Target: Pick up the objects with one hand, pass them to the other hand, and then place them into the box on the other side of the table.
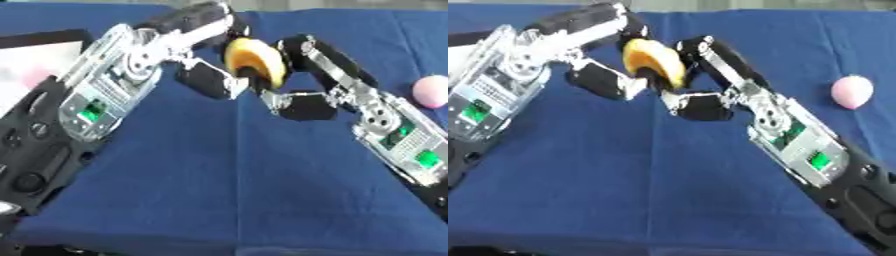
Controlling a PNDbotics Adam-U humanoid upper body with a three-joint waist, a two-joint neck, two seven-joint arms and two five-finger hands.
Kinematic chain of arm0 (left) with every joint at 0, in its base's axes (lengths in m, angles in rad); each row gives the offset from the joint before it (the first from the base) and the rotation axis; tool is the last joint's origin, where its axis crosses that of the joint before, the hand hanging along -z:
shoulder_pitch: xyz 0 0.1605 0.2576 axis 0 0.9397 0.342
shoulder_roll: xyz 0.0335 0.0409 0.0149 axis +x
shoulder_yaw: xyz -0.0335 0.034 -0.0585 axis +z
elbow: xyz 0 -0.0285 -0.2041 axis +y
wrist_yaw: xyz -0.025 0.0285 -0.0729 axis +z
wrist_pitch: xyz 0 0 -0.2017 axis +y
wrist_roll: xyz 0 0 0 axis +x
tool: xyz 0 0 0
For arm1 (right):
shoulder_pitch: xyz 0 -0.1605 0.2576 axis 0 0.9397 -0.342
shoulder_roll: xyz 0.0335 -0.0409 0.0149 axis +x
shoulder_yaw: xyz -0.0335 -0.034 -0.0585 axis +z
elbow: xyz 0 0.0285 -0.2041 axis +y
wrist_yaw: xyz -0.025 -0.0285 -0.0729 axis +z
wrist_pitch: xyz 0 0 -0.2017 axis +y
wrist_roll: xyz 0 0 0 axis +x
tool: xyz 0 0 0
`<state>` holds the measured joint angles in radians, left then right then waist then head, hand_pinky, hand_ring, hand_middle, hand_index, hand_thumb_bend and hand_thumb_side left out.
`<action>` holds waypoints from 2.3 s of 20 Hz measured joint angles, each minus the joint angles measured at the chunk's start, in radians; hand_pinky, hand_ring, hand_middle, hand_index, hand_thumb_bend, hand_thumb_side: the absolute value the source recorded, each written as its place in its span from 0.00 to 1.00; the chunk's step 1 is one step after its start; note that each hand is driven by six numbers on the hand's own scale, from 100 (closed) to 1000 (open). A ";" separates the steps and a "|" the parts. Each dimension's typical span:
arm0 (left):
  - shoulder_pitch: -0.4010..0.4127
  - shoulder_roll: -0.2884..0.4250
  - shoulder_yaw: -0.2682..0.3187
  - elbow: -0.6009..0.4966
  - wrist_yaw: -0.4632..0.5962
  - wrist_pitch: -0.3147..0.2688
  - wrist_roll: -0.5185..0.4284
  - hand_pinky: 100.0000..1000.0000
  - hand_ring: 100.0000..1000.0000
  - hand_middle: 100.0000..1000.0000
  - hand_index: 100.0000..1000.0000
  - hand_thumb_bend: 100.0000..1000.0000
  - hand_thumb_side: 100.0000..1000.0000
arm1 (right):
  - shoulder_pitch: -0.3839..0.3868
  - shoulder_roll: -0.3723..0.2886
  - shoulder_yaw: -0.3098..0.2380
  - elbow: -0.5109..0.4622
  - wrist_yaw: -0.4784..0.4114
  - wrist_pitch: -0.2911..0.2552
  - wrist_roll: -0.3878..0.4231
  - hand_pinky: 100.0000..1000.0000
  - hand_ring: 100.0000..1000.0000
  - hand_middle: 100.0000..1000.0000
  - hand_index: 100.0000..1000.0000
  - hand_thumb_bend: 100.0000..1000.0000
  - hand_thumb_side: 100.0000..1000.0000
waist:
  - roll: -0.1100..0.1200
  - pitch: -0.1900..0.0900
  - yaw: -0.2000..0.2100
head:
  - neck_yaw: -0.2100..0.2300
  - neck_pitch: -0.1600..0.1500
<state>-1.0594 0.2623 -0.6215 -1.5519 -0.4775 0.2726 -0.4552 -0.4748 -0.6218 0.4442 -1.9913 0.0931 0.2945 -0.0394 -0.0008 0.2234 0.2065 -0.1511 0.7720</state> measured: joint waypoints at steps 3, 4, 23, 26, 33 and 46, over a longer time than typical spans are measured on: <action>-0.001 -0.001 -0.002 0.000 -0.026 0.007 -0.004 0.63 0.46 0.28 0.33 0.00 0.16 | 0.001 0.000 0.003 0.000 0.009 0.009 -0.010 0.51 0.59 0.56 0.65 0.56 0.12 | 0.000 0.000 0.000 | 0.000 0.000; -0.001 -0.001 -0.002 0.000 -0.036 0.009 -0.006 0.63 0.46 0.28 0.33 0.00 0.16 | 0.002 0.000 0.005 0.000 0.013 0.011 -0.011 0.53 0.62 0.59 0.68 0.58 0.14 | 0.000 0.000 -0.001 | 0.000 0.000; -0.001 0.004 0.003 -0.006 -0.135 -0.005 -0.049 0.63 0.46 0.28 0.32 0.00 0.15 | 0.029 -0.007 0.006 0.001 0.121 0.033 0.076 0.61 0.73 0.74 0.81 0.58 0.37 | -0.001 0.002 0.000 | 0.001 0.000; 0.000 0.021 0.010 -0.032 -0.134 -0.007 -0.056 0.63 0.46 0.28 0.32 0.00 0.15 | 0.040 -0.013 0.003 0.001 0.127 0.044 0.077 0.61 0.73 0.74 0.81 0.56 0.37 | -0.001 0.002 0.001 | 0.001 0.000; 0.031 0.082 0.047 -0.143 -0.105 0.018 -0.058 0.62 0.45 0.28 0.32 0.00 0.15 | 0.063 -0.031 -0.007 0.001 0.132 0.077 0.062 0.62 0.74 0.75 0.81 0.55 0.37 | -0.005 0.002 0.007 | -0.001 0.000; 0.083 0.208 0.210 -0.273 -0.035 0.105 0.070 0.61 0.44 0.26 0.31 0.00 0.18 | 0.115 -0.073 -0.040 0.001 0.120 0.064 0.016 0.62 0.74 0.75 0.79 0.51 0.30 | -0.013 0.003 0.012 | 0.014 0.000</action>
<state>-0.9769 0.4699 -0.4114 -1.8254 -0.5126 0.3779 -0.3856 -0.3600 -0.6952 0.4042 -1.9901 0.2129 0.3580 -0.0230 -0.0138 0.2265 0.2188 -0.1374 0.7722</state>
